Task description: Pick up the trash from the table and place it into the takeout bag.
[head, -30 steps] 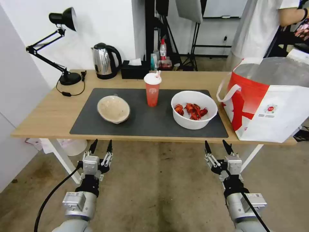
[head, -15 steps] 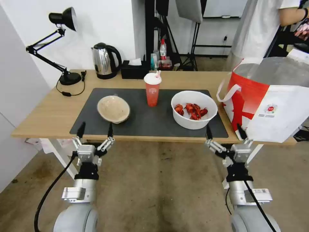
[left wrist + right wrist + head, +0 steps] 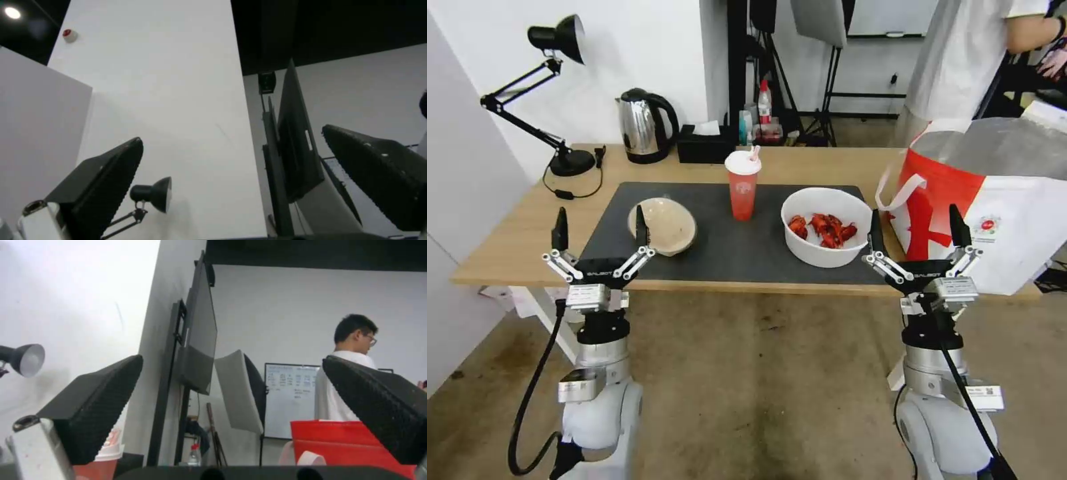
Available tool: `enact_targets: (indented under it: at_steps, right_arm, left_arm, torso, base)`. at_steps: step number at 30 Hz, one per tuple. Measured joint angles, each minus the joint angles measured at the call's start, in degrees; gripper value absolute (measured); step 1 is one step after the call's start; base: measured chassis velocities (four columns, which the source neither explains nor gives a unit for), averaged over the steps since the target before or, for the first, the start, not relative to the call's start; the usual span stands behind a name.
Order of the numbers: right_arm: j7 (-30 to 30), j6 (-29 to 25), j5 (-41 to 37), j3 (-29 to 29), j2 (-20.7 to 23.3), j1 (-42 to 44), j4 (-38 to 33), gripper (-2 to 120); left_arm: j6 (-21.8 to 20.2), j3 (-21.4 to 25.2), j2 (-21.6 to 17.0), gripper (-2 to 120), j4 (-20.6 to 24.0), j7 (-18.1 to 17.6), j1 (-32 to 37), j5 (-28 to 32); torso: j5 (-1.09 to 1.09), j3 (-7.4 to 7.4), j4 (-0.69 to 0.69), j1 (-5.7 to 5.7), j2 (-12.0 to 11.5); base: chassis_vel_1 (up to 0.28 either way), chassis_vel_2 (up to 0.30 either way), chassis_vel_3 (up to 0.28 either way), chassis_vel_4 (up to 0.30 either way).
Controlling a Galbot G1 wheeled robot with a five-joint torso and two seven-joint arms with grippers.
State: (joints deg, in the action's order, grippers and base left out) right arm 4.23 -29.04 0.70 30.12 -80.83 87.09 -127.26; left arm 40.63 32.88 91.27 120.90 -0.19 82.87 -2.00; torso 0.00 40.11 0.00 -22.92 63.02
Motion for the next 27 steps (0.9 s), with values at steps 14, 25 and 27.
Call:
enact_targets:
  at_steps: [14, 25, 27]
  right_arm:
    - [-1.0, 0.3, 0.2, -0.7, 0.3, 0.2, 0.1, 100]
    - [-1.0, 0.4, 0.2, -0.7, 1.0, 0.1, 0.1, 100]
    - [-1.1, 0.5, 0.2, -0.7, 1.1, 0.0, 0.1, 100]
  left_arm:
    - [0.1, -0.1, 0.0, 100, -0.2, 1.0, 1.1, 1.6]
    - [0.0, -0.6, 0.0, 100, -0.2, 1.8, 1.8, 2.0]
    - [0.0, -0.8, -0.1, 100, -0.2, 2.0, 1.8, 2.0]
  torso:
    - [0.00, -0.01, 0.00, 0.00, 0.0]
    - [0.00, -0.01, 0.00, 0.00, 0.0]
    - [0.00, -0.01, 0.00, 0.00, 0.0]
  base:
    - [0.000, 0.000, 0.000, 0.000]
    - [0.000, 0.000, 0.000, 0.000]
    - [0.000, 0.000, 0.000, 0.000]
